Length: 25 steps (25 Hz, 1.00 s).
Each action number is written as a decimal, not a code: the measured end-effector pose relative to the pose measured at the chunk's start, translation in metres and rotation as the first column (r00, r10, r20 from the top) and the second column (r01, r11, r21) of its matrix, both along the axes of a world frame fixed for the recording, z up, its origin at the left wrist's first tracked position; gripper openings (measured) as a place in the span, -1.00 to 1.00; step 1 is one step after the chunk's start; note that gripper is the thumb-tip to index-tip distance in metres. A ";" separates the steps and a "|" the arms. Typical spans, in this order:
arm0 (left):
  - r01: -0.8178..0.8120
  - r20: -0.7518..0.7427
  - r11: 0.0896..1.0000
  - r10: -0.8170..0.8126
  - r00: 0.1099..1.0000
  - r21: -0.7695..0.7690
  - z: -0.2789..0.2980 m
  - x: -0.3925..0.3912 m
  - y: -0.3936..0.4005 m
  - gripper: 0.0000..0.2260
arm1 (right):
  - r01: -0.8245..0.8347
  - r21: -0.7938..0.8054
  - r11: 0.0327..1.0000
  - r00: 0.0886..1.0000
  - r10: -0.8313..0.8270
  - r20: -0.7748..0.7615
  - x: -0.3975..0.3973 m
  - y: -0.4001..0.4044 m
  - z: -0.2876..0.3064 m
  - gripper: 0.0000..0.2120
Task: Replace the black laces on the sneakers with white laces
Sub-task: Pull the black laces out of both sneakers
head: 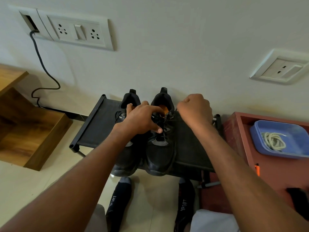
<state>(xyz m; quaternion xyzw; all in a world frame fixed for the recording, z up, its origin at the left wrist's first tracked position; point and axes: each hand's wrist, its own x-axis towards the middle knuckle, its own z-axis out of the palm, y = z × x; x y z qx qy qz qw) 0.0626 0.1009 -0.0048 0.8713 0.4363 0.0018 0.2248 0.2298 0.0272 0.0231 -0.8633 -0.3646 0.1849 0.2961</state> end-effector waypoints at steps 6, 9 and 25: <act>-0.098 0.077 0.994 0.102 0.992 -0.051 0.000 0.004 0.001 -0.72 | -0.390 -0.408 0.825 0.897 0.441 0.034 0.015 -0.007 -0.010 -0.47; -0.112 0.081 0.992 0.117 0.990 -0.058 -0.002 0.005 0.001 -0.81 | -0.593 -0.239 0.769 0.805 0.566 -0.179 0.009 -0.003 -0.007 -0.16; -0.238 0.219 0.964 0.260 0.941 -0.119 -0.006 0.015 -0.003 -0.88 | -0.553 -0.327 0.766 0.827 0.554 -0.097 -0.007 -0.002 -0.038 -0.05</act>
